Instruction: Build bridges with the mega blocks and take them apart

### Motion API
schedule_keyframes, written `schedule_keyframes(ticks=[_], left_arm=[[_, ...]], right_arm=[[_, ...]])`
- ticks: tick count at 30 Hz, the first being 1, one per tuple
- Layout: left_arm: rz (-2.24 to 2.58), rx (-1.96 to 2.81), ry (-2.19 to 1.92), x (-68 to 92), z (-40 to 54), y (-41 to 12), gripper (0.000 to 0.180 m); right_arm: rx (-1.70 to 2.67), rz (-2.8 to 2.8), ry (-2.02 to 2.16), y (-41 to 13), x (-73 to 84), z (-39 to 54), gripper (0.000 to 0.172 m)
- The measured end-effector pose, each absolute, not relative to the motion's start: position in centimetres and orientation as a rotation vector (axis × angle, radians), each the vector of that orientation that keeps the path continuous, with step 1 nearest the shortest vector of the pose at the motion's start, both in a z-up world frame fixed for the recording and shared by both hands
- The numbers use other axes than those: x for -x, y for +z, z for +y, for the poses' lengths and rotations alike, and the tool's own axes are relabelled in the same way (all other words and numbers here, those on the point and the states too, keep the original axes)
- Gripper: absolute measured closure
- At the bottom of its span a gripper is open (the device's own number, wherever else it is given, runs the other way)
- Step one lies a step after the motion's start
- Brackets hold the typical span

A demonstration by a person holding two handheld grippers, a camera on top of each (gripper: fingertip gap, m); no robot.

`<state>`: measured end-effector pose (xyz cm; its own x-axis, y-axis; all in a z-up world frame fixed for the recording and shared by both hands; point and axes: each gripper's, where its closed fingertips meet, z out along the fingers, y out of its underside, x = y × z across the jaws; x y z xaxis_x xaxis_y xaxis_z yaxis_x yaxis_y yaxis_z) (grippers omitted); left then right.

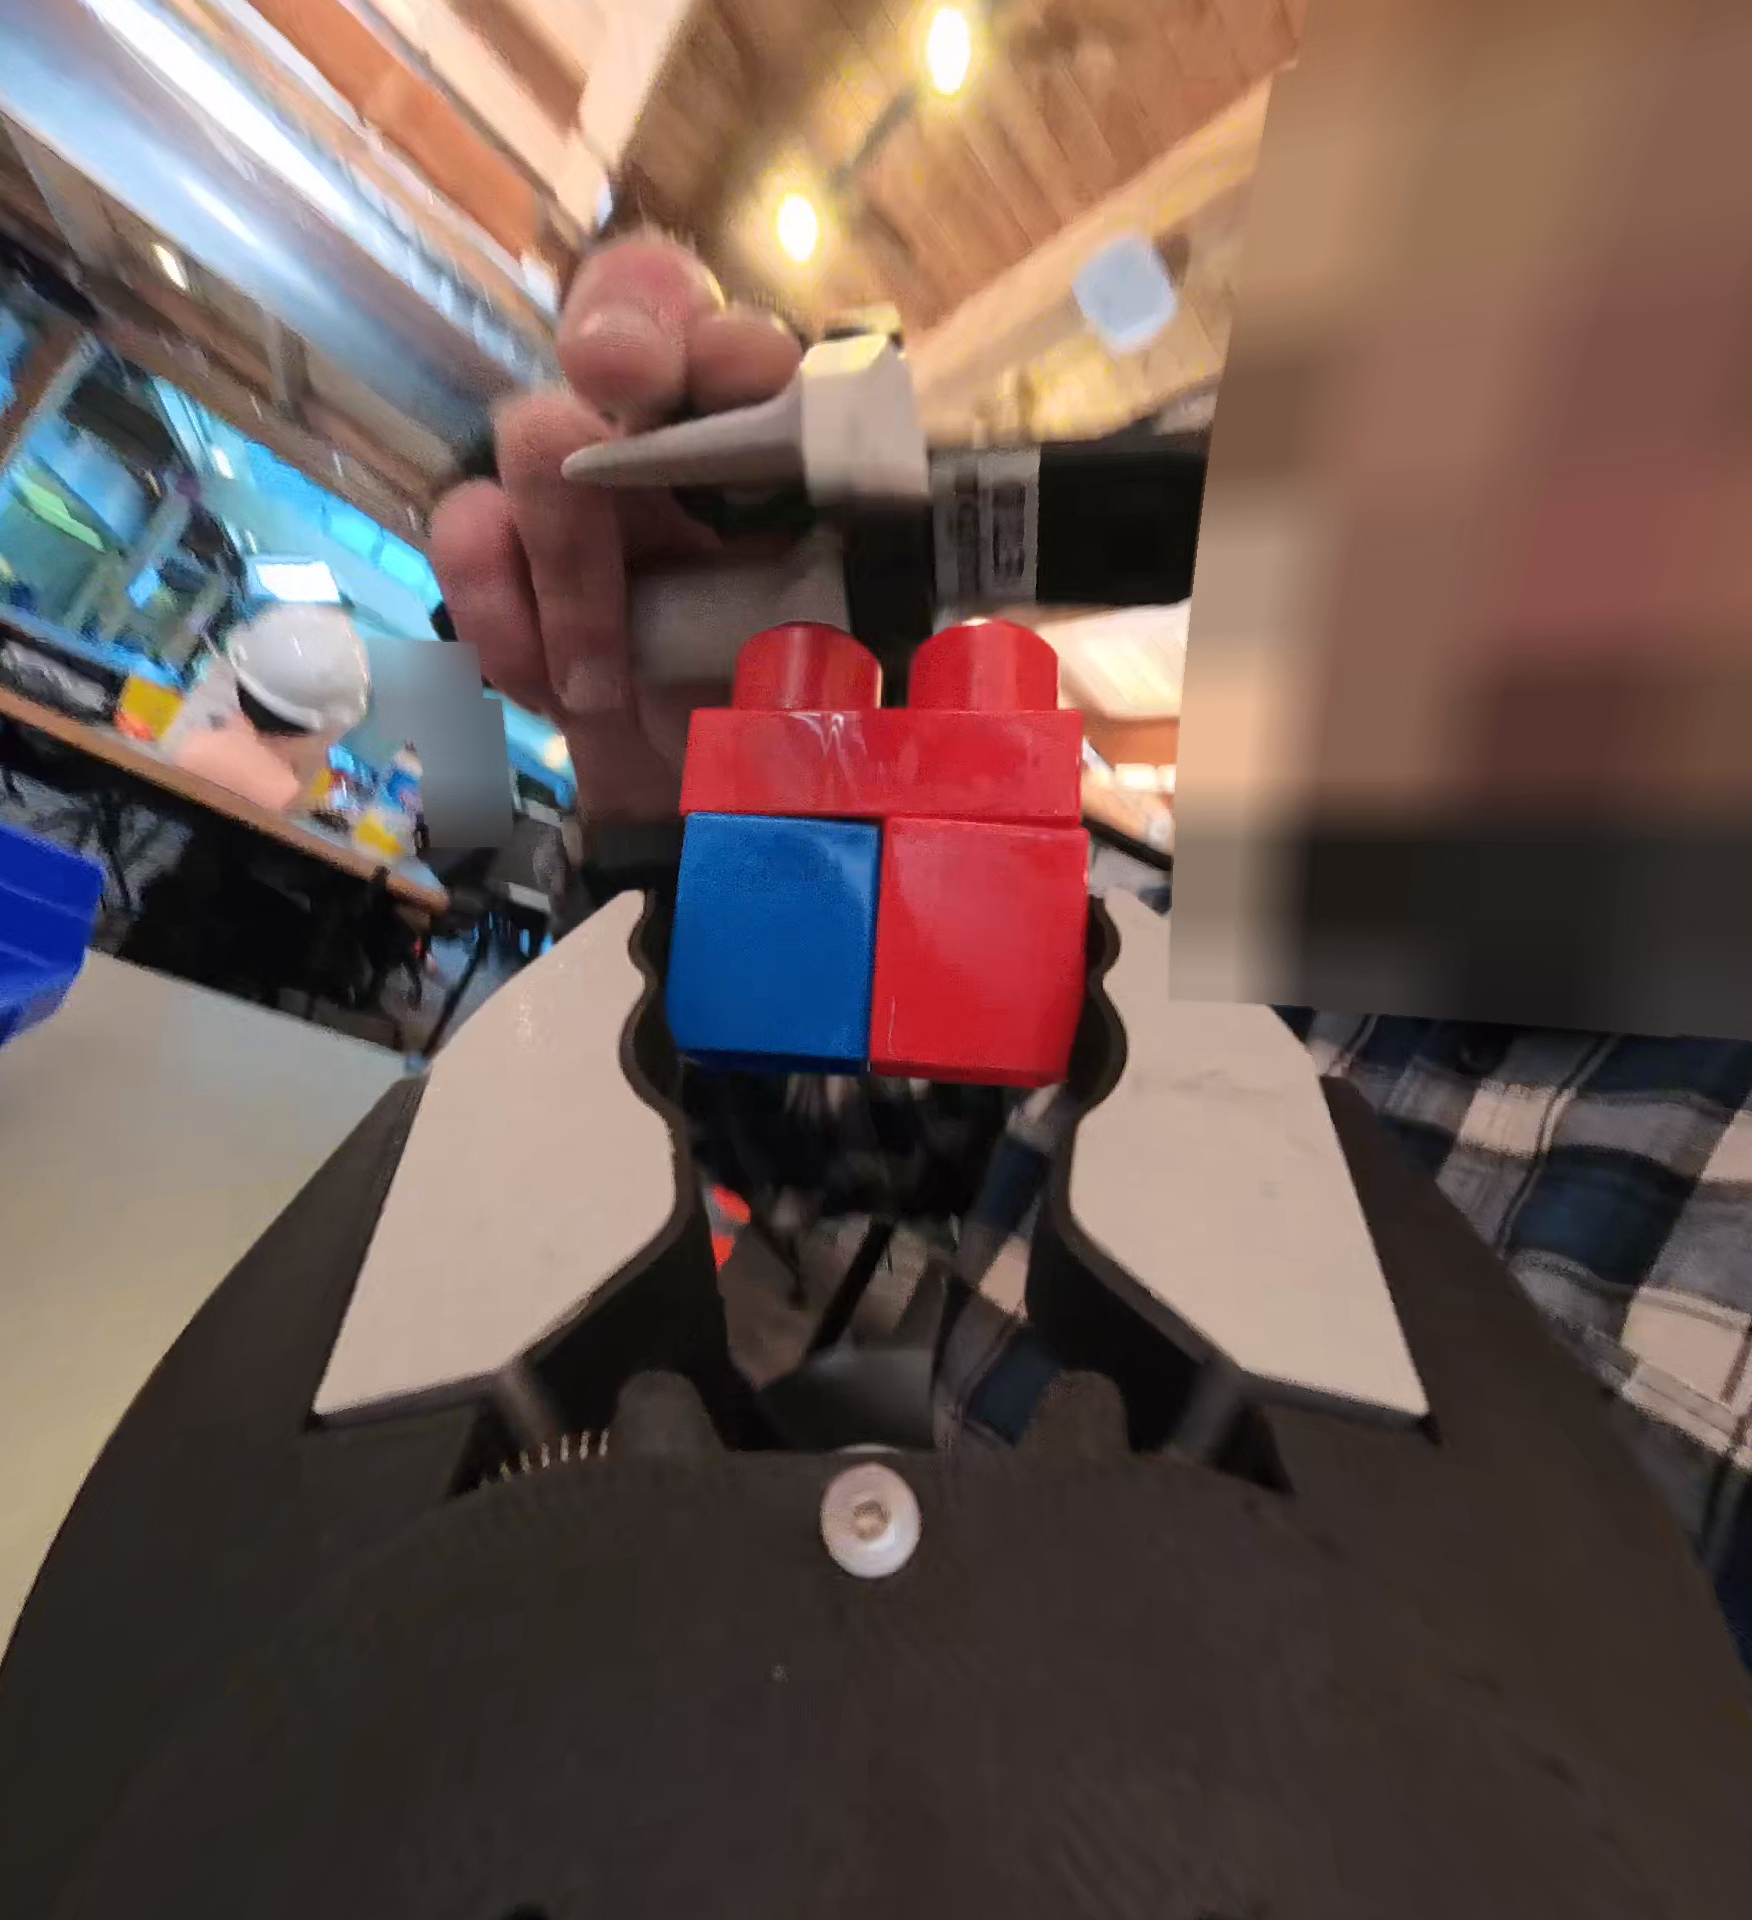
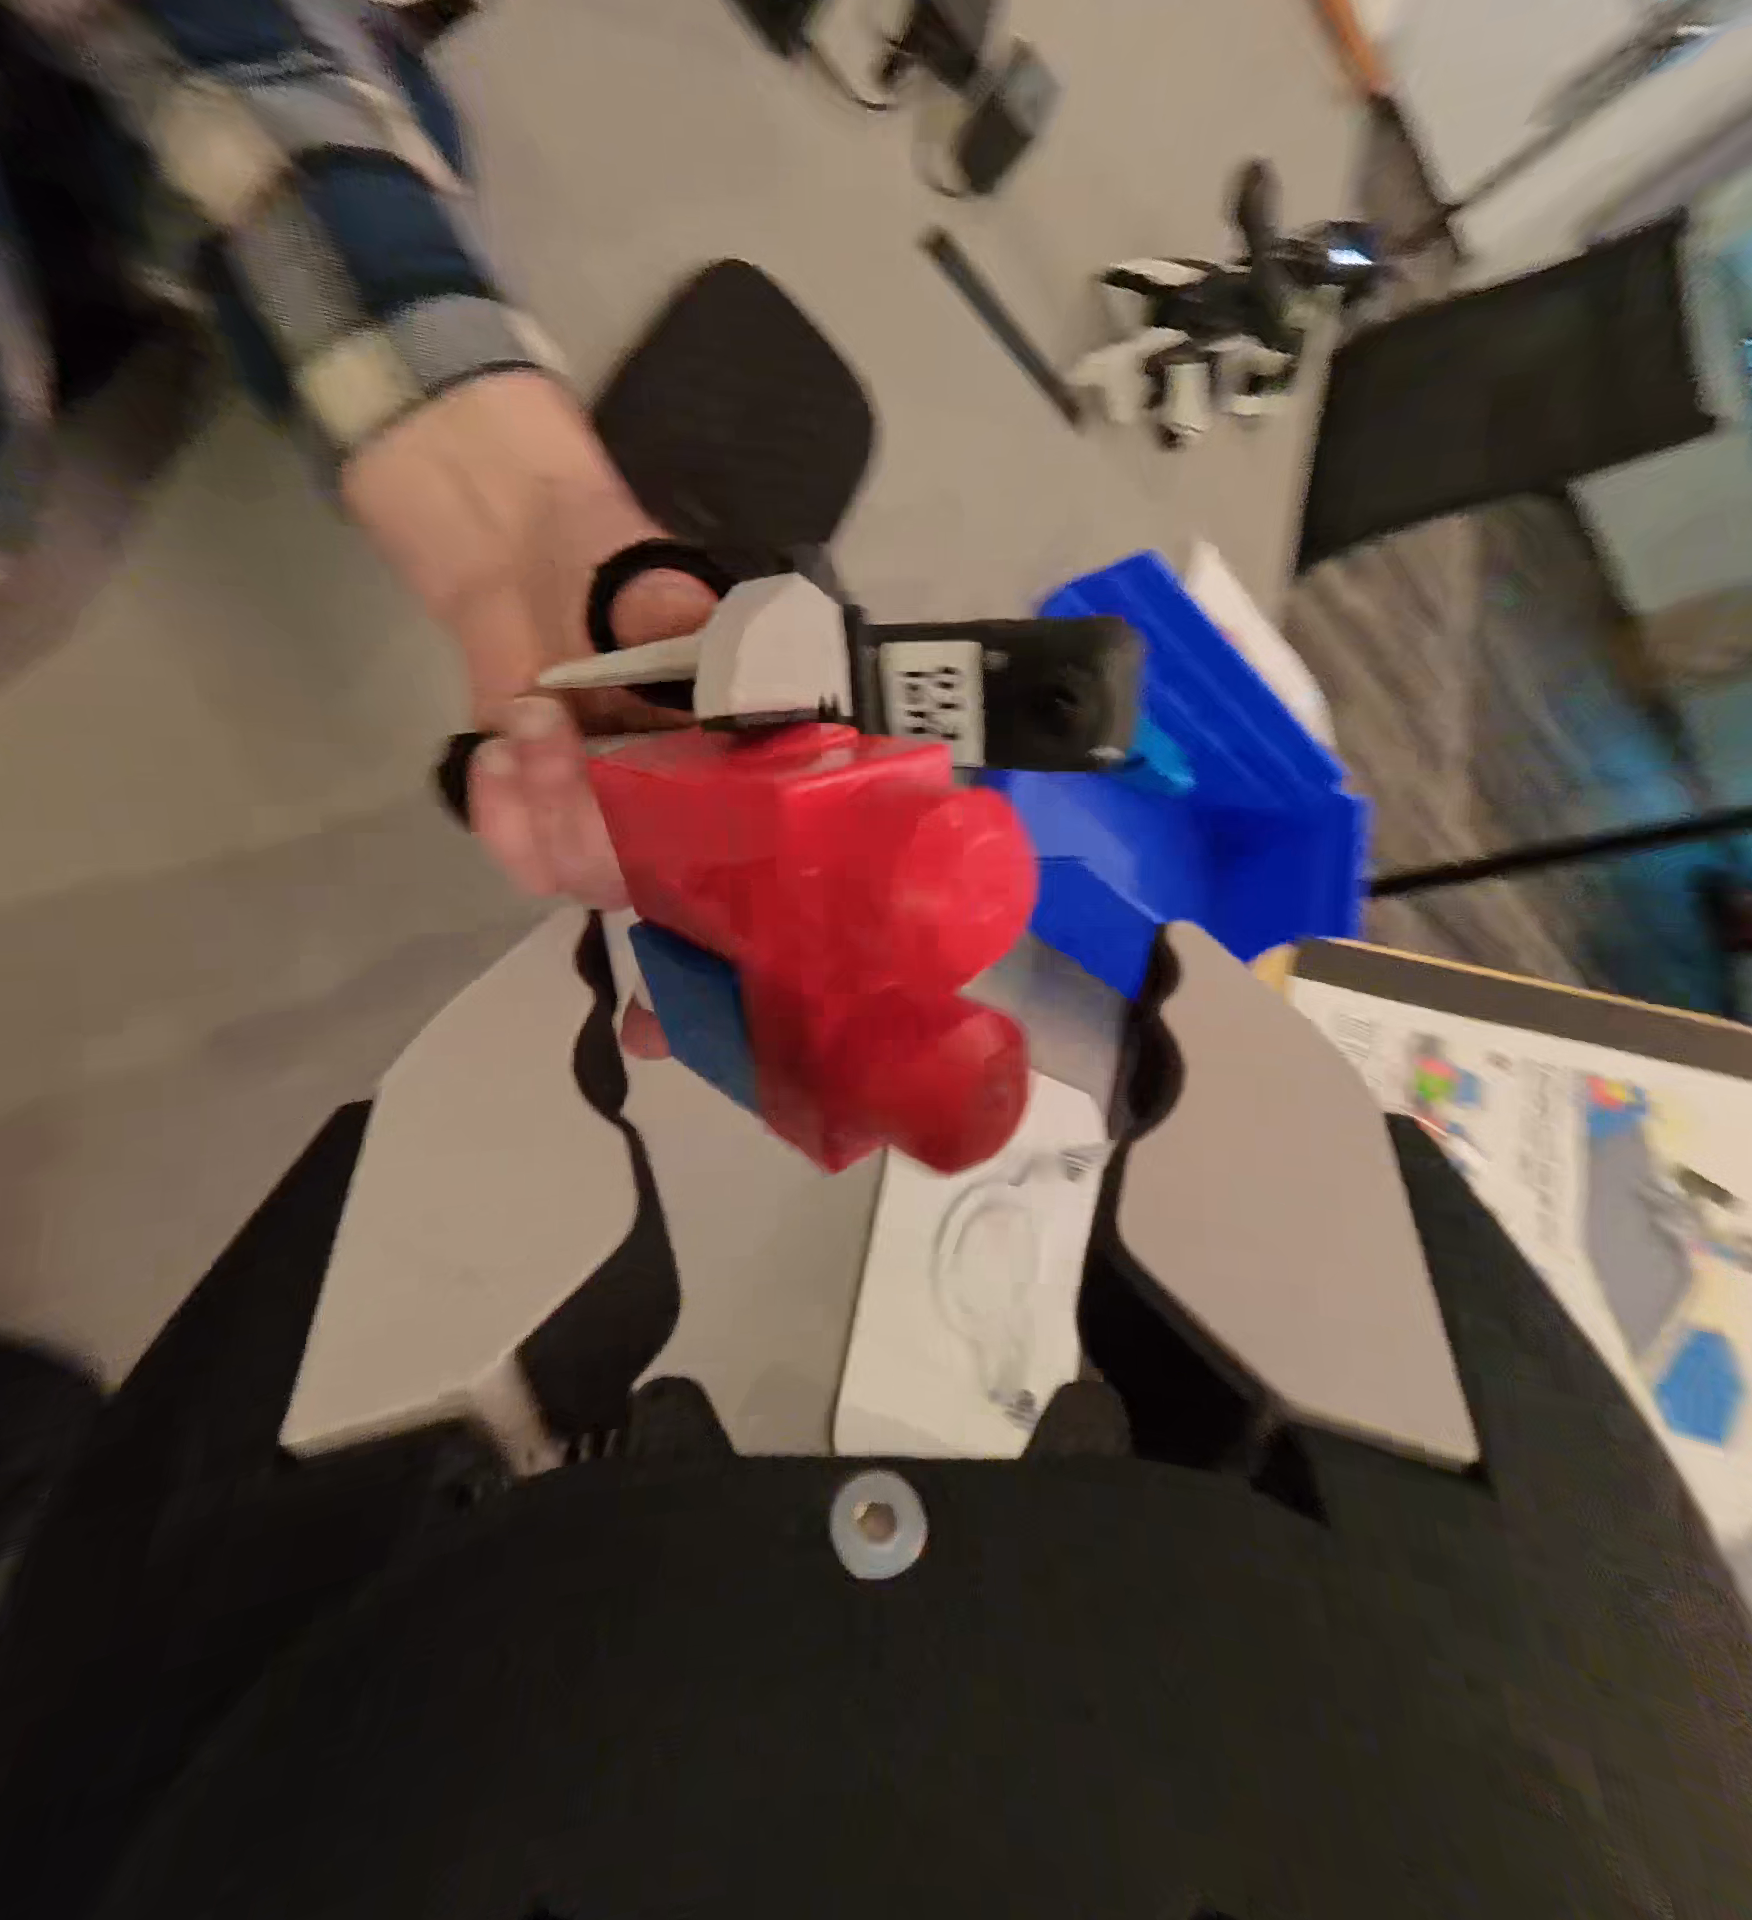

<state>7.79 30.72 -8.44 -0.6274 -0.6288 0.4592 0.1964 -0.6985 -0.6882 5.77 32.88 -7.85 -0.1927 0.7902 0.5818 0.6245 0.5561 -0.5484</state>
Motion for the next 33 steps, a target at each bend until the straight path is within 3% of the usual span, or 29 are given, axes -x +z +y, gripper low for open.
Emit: schedule_keyframes(ticks=[2,8,12,28,30,33], left_arm=[[0.651,0.927,-2.341,-6.9,32.3,-7.5,0.106],[0.428,0.852,-2.392,-6.1,33.9,-6.8,0.106],[0.421,0.832,-2.466,-6.8,33.1,-6.7,0.105],[0.440,0.771,-2.526,-6.8,32.0,-6.9,0.107],[0.425,0.707,-2.555,-6.2,32.0,-6.3,0.107],[0.482,0.672,-2.591,-6.0,31.2,-5.9,0.107]], right_arm=[[1.138,-1.758,0.114,-7.0,-5.5,33.9,0.063],[1.031,-1.495,-0.267,-7.4,-4.1,34.7,0.059],[0.986,-1.371,-0.370,-6.4,-3.5,35.2,0.072],[1.011,-1.482,-0.293,-6.9,-2.7,35.0,0.076],[0.975,-1.460,-0.288,-6.4,-2.9,35.1,0.062],[0.998,-1.485,-0.262,-7.0,-3.4,35.3,0.065]])
